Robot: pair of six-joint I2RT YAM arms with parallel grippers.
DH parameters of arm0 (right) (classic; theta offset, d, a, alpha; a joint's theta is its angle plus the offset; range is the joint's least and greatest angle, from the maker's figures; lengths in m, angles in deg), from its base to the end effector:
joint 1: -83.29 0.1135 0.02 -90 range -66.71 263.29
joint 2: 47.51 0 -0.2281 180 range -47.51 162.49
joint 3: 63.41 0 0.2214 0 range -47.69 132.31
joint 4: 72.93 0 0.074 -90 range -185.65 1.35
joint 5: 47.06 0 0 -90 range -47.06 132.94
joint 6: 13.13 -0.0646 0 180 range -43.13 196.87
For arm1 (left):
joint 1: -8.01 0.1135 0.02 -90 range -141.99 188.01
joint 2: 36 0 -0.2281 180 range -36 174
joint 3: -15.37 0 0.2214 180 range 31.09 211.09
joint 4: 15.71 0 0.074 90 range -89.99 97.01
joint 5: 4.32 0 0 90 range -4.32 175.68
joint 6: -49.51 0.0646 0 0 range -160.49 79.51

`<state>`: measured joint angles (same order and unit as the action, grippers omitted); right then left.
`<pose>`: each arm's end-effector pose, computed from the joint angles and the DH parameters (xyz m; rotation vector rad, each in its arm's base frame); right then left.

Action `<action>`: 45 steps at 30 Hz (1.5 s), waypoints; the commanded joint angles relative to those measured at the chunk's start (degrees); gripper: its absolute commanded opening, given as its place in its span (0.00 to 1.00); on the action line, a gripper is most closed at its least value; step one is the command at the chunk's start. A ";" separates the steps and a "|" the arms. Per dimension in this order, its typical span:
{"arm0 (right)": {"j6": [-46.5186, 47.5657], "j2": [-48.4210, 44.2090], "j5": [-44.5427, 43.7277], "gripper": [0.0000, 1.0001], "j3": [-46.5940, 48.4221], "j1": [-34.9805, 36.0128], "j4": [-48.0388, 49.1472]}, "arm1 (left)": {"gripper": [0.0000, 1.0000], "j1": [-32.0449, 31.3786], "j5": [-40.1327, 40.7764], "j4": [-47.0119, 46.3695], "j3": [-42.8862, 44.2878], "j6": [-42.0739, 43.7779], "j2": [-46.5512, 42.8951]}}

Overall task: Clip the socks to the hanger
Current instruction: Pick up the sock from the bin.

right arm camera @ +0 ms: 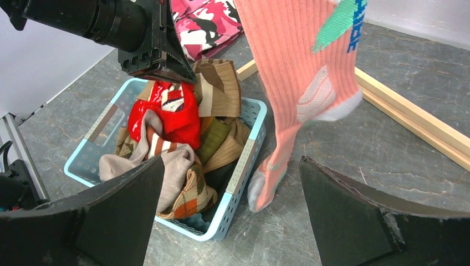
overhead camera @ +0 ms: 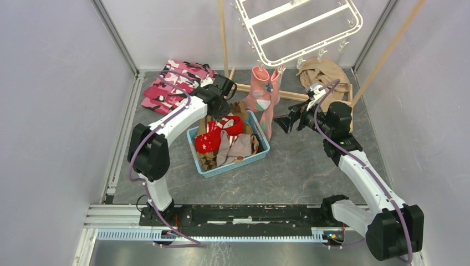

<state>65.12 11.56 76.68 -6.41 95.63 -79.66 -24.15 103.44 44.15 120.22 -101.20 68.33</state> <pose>0.2368 0.0885 0.2816 -0.4534 1.7081 0.8132 0.3211 -0.1786 0.2199 -0.7331 2.4393 -0.2315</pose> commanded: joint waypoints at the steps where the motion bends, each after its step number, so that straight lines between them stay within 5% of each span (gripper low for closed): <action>1: -0.03 0.21 1.03 0.98 1.97 0.26 2.21 | 0.11 0.20 -0.85 -4.36 -2.31 1.76 -3.41; 5: 0.18 0.09 1.04 0.98 2.14 0.29 1.91 | 0.03 0.17 -2.25 -8.24 -5.47 5.32 -8.61; 15: 1.16 -0.54 3.29 0.98 3.88 0.25 2.25 | 0.02 0.25 -16.14 -20.36 -19.24 25.26 -29.13; 25: 0.58 0.04 10.11 0.96 6.91 2.95 6.10 | 0.02 0.13 -36.79 -50.95 -34.69 48.17 -48.35; 30: 3.24 0.23 15.06 0.96 9.33 6.88 8.61 | 0.02 0.26 -47.38 -55.48 -32.52 57.43 -47.78; 37: 17.49 0.20 16.71 0.98 17.08 13.22 0.83 | 0.02 0.49 -63.67 -54.27 -22.53 60.11 -42.53; 45: 18.53 0.52 17.42 0.98 20.27 13.70 -1.74 | 0.02 1.31 -76.75 -52.48 -16.95 60.11 -39.17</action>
<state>81.95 11.69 92.09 12.08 108.81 -80.27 -23.23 35.88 -6.95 100.94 -43.34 28.33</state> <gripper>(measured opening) 0.979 0.040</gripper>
